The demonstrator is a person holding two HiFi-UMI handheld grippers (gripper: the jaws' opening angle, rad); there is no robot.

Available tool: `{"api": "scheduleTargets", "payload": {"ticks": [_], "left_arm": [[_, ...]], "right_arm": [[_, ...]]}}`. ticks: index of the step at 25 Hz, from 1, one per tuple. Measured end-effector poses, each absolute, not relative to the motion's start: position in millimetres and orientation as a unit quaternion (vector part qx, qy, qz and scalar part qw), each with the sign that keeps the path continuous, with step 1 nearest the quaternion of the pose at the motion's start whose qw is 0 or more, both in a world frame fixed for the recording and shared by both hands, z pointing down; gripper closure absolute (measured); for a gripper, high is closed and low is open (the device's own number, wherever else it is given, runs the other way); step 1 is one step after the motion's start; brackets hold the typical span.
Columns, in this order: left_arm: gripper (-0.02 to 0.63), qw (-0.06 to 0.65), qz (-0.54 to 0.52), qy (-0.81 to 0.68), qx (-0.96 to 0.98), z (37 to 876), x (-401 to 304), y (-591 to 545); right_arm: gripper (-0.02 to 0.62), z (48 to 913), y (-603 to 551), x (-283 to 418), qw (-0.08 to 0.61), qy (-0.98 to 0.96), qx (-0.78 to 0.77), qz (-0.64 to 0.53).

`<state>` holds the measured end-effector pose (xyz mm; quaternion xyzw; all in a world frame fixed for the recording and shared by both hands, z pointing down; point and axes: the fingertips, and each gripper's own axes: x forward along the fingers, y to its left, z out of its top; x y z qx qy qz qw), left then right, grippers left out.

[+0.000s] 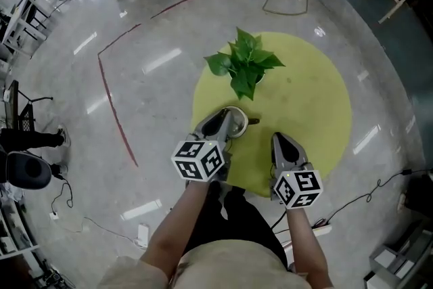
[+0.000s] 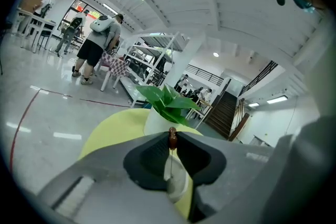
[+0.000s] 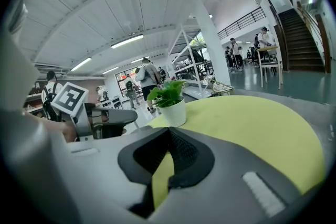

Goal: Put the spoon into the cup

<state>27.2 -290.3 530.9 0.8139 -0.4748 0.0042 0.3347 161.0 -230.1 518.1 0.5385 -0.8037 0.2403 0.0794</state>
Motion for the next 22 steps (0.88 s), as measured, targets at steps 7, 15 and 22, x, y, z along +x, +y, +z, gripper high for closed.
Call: {"api": "scheduleTargets", "payload": {"ticks": [7,15,22], "left_arm": [[0.557,0.332,0.020,-0.487,0.808,540.8,14.2,-297.0],[0.551,0.332,0.036,-0.487,0.807,547.1,2.7,-300.1],[0.545,0.332,0.053,-0.488,0.806,554.0,-3.5,-302.2]], "right_arm": [[0.594,521.2,-232.4,160.7,0.084,-0.803,0.538,0.240],[0.594,522.0,-233.3,156.1,0.087,-0.804,0.536,0.241],[0.594,522.2,-233.3,151.6,0.088,-0.804,0.536,0.241]]}}
